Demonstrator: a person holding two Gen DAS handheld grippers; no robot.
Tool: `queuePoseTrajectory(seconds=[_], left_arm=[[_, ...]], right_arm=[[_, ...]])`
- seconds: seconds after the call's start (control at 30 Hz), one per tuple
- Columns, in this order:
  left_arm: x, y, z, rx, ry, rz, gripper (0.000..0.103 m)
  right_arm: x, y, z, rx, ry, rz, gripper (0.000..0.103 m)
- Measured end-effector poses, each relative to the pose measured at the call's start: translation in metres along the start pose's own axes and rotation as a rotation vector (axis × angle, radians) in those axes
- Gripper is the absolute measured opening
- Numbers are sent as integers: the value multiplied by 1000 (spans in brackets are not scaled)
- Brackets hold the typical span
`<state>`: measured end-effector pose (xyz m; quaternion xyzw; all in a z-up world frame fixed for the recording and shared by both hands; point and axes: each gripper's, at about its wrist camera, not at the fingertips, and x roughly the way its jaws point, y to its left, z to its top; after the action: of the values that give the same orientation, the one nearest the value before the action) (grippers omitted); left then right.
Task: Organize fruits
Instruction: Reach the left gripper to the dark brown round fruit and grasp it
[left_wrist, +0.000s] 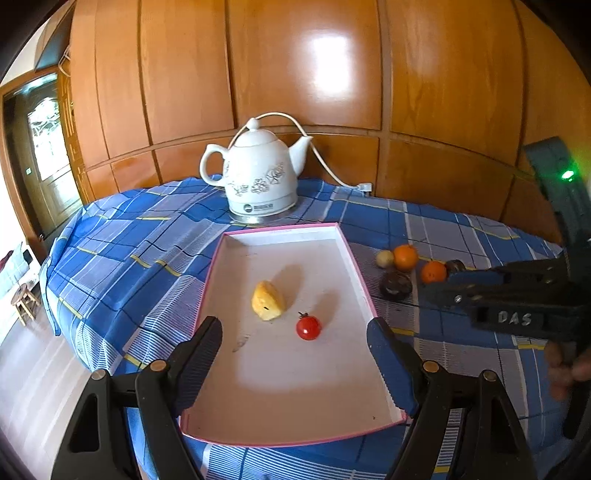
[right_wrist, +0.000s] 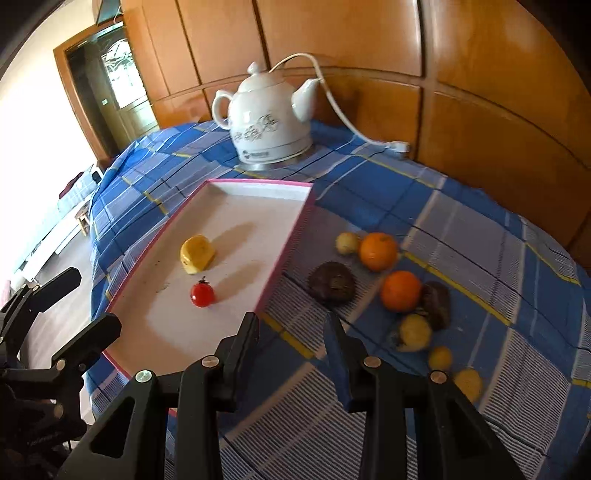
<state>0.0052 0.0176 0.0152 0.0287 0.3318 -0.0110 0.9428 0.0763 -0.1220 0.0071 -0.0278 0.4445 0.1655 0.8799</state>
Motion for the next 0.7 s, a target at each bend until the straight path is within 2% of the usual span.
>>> queuePoseTrajectory(seconds=[0.4, 0.7], left_arm=[[1, -22, -2, 66, 14, -10, 81], [14, -32, -3, 75, 67, -48, 82]], right_arm=[[-28, -39, -12, 37, -38, -57, 36], [-40, -87, -22, 56, -21, -154, 37]])
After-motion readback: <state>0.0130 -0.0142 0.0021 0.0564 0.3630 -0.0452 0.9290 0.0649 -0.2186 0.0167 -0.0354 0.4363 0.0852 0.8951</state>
